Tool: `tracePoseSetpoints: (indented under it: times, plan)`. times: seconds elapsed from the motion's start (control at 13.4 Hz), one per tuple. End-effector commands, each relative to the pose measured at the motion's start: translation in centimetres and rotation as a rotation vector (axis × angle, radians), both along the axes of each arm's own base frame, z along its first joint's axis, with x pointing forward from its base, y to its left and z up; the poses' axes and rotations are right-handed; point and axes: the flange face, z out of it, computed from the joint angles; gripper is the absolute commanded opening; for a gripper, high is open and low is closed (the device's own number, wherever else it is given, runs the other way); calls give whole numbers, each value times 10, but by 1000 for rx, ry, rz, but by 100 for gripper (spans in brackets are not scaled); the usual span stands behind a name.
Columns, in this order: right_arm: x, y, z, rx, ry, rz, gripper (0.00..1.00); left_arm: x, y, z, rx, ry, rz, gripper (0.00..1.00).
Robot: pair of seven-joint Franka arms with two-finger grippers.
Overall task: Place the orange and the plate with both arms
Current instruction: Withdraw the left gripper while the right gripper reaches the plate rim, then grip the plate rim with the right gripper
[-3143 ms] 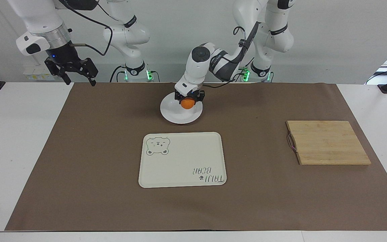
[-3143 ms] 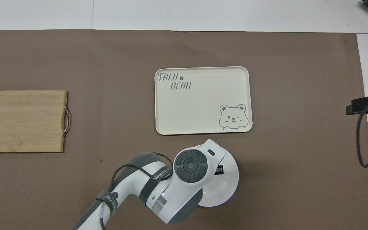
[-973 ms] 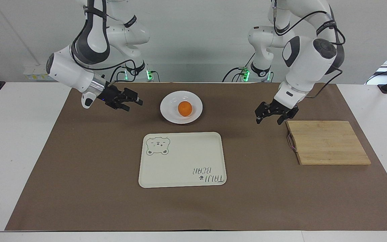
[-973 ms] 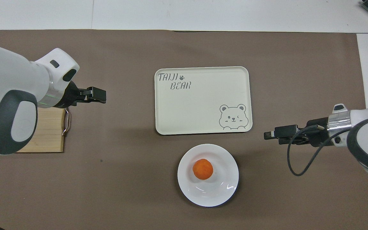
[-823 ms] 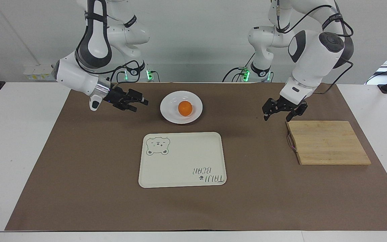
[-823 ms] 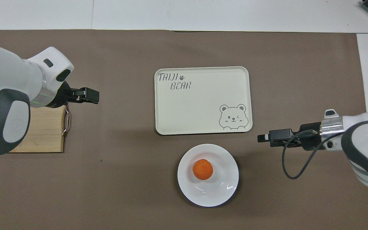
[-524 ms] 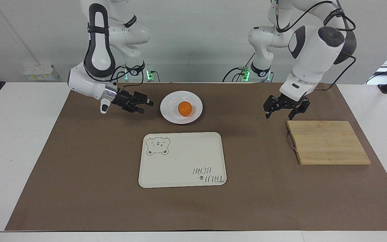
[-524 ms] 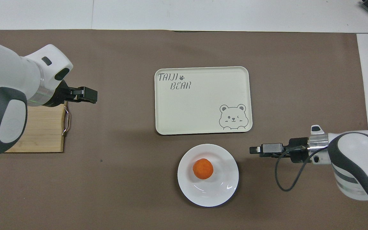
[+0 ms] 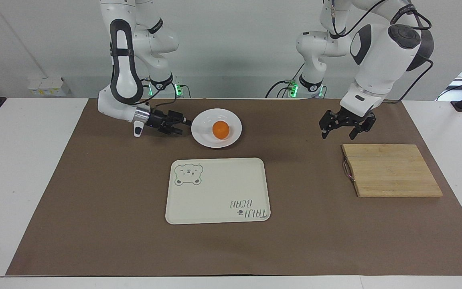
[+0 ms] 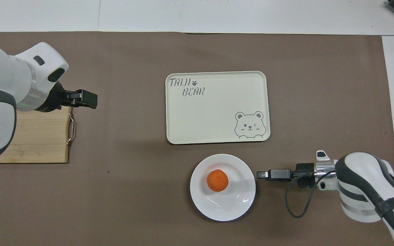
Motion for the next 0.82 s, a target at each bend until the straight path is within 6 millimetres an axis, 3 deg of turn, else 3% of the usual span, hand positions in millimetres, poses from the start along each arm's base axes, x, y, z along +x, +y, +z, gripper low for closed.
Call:
tracePoseSetpoints:
  times: [0.0, 0.15, 0.37, 0.6, 0.75]
  plan:
    - [-14, 10, -13, 22, -17, -17, 100, 7, 38, 8, 23, 4, 0, 100]
    - [-24, 19, -19, 15, -4, -15, 100, 7, 69, 12, 29, 12, -35, 100]
    - [-36, 20, -23, 16, 13, -14, 100, 8, 107, 43, 40, -2, -11, 100]
    - [-45, 20, -35, 40, 8, -40, 100, 4, 117, 70, 76, 14, -19, 100]
    - [-46, 29, -36, 43, 9, -32, 100, -2, 125, 75, 80, 36, -58, 100]
